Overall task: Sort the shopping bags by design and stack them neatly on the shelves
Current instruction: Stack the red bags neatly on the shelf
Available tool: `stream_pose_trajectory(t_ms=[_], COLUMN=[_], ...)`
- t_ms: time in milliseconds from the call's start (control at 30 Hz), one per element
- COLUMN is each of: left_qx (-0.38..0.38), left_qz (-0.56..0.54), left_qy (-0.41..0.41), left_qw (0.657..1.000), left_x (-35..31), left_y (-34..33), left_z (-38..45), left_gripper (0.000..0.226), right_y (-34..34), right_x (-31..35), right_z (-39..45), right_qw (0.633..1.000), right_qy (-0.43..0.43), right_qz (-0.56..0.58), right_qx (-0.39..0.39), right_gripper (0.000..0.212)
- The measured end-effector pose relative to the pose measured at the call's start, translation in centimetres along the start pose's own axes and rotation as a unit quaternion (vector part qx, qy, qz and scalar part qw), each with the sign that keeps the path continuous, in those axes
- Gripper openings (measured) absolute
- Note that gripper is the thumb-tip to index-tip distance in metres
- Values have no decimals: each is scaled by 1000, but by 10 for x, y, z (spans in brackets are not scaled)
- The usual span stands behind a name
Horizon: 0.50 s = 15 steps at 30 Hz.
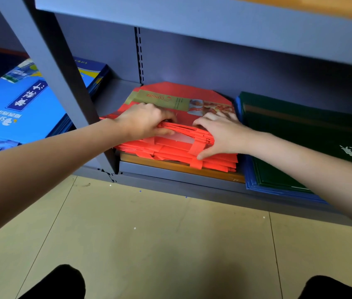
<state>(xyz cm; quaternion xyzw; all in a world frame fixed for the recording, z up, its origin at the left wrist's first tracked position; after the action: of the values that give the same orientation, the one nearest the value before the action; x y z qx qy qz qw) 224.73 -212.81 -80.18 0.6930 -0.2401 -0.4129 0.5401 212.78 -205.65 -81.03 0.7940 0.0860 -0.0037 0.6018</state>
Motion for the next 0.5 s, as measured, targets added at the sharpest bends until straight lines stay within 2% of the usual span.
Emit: stream_pose_trajectory(t_ms=[133,267,367,500], left_qx=[8,27,33,-125], left_qz=[6,12,78,127], left_qy=[-3,-19,-14,-121], left_qw=[1000,999,996,977], left_x=[2,0,-2,-22], left_y=[-4,-14,-24,-4], left_z=[0,-4,-8,-13], left_gripper=[48,60,62,34], right_y=[-2,9,18,17], right_x=[7,11,12,12], right_z=[-1,-5,-9,-9], right_qw=[998,992,985,979], right_qy=[5,22,22,-4], right_qz=[-52,-79,-96,-111], right_qx=[-29,-99,-143,-171], right_gripper=[89,62,46,46])
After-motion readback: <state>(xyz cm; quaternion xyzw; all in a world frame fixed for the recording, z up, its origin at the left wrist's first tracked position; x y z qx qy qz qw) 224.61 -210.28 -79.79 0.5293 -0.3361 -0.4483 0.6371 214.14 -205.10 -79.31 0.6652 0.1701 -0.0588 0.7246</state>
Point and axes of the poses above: each hand's wrist, its own z-axis towards the middle knuckle, its own y-axis out of the back of the hand, x = y × z, the point moved 8 cm from there along z, towards the middle knuckle, and after that the axes turned 12 degrees about -z, right-handed, at the moved point
